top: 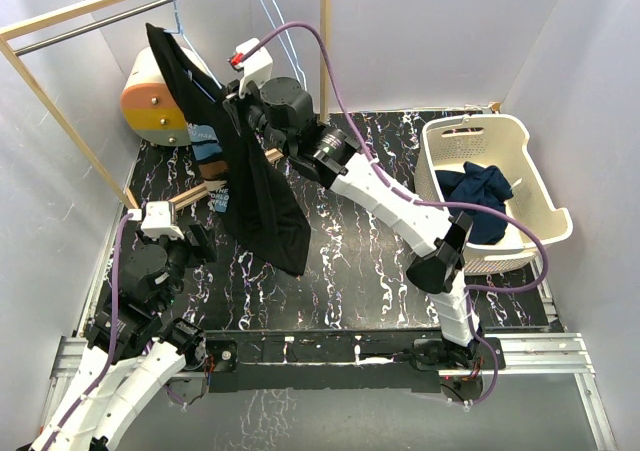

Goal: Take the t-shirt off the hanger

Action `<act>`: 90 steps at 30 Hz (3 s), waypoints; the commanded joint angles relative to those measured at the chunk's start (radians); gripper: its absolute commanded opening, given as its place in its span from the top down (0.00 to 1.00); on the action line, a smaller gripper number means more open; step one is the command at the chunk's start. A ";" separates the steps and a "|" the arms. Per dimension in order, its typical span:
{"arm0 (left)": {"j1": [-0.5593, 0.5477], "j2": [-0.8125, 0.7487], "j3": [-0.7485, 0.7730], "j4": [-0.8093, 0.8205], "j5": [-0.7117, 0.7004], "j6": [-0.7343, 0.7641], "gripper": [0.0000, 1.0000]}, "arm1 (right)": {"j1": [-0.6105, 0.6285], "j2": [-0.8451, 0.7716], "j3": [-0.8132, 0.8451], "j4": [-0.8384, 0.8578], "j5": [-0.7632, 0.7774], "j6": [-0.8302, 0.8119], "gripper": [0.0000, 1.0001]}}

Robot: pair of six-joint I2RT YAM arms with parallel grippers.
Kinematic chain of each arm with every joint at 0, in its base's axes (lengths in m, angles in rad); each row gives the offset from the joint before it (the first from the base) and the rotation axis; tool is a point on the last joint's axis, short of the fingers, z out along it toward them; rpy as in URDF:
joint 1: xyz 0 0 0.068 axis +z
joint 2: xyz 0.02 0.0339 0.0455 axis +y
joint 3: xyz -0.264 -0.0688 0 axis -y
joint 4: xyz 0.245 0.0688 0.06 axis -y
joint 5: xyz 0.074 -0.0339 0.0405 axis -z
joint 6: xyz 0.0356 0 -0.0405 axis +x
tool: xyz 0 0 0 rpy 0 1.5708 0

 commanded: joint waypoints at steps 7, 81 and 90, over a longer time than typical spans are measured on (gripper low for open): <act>0.000 -0.004 0.009 -0.006 -0.014 -0.002 0.29 | -0.001 -0.173 -0.213 0.410 0.051 0.007 0.92; 0.001 0.453 0.295 0.949 1.430 -0.343 0.12 | -0.053 -1.441 -1.274 0.012 -0.570 0.296 0.92; 0.001 0.545 0.313 1.064 1.513 -0.463 1.00 | -0.052 -1.476 -1.297 -0.017 -0.514 0.297 0.92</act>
